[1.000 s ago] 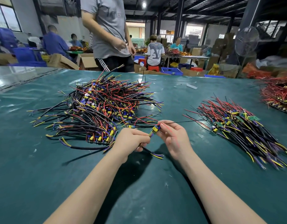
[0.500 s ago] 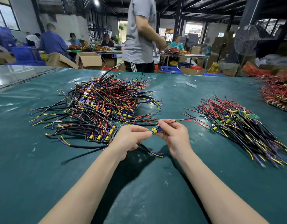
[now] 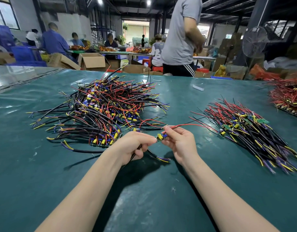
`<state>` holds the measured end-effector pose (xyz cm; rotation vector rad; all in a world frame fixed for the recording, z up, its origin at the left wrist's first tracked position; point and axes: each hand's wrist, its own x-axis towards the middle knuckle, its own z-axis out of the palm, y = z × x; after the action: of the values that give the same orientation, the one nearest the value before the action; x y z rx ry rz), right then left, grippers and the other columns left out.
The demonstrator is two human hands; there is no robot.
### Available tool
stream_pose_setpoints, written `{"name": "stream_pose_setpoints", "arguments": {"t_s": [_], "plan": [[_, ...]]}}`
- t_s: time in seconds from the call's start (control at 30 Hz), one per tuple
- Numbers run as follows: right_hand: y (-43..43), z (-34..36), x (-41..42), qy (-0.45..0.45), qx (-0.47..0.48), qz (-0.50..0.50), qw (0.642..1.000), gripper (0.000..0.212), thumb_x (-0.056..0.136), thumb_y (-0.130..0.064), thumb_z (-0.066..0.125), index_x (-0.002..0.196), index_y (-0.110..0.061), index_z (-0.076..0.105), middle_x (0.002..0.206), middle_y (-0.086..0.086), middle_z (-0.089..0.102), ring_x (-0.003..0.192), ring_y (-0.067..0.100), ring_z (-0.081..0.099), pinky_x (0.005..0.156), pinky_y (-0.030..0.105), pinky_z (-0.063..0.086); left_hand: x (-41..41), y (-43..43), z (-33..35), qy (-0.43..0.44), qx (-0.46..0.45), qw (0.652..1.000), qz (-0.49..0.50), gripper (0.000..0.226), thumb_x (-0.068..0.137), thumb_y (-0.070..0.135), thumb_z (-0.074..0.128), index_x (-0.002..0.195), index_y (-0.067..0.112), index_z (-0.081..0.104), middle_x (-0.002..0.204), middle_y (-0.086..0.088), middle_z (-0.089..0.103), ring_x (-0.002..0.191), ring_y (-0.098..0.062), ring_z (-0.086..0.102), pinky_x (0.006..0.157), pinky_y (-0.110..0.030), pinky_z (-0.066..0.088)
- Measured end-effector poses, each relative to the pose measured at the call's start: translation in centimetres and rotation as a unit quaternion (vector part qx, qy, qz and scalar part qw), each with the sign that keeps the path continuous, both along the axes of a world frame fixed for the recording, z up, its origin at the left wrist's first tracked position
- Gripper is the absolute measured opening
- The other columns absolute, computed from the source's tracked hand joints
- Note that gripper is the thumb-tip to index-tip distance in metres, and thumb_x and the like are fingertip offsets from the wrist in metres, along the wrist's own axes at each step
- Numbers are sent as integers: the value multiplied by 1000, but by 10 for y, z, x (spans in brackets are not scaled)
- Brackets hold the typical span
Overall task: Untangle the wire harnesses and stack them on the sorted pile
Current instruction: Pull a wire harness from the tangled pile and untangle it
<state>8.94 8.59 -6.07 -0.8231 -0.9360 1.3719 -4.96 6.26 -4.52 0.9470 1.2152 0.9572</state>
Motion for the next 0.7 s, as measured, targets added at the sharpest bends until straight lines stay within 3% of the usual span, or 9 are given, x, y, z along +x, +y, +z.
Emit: {"name": "stream_pose_setpoints", "arguments": {"t_s": [0.17,0.4,0.57,0.7], "plan": [[1,0,2,0,-1,0,1000,19,90,1,50,73,-4,58,43,-1,59,37,5,55,38,16,46,0,-3,0,26,8,998,-62,11,89,5,57,84,10,65,46,10,44,38,0,37,31,-8,20],[7,2,7,4,-6,-55,998,26,90,0,51,66,-5,57,44,-2,60,37,6,57,39,14,45,-5,-2,-3,51,31,994,-88,25,88,4,57,69,13,71,45,9,38,39,-1,34,33,-8,19],[13,3,30,110,-63,-122,984,18,88,2,55,71,-3,54,41,-1,59,36,4,56,41,13,47,-8,-5,-5,77,73,983,-150,42,90,0,51,55,15,69,45,11,38,40,-2,34,36,-9,18],[16,2,35,140,-87,-129,978,17,89,-1,55,73,-5,53,40,-1,58,35,4,55,40,12,47,-9,-6,-6,61,86,978,-178,24,90,-7,45,91,8,64,48,12,40,42,-1,31,36,-9,19]]}}
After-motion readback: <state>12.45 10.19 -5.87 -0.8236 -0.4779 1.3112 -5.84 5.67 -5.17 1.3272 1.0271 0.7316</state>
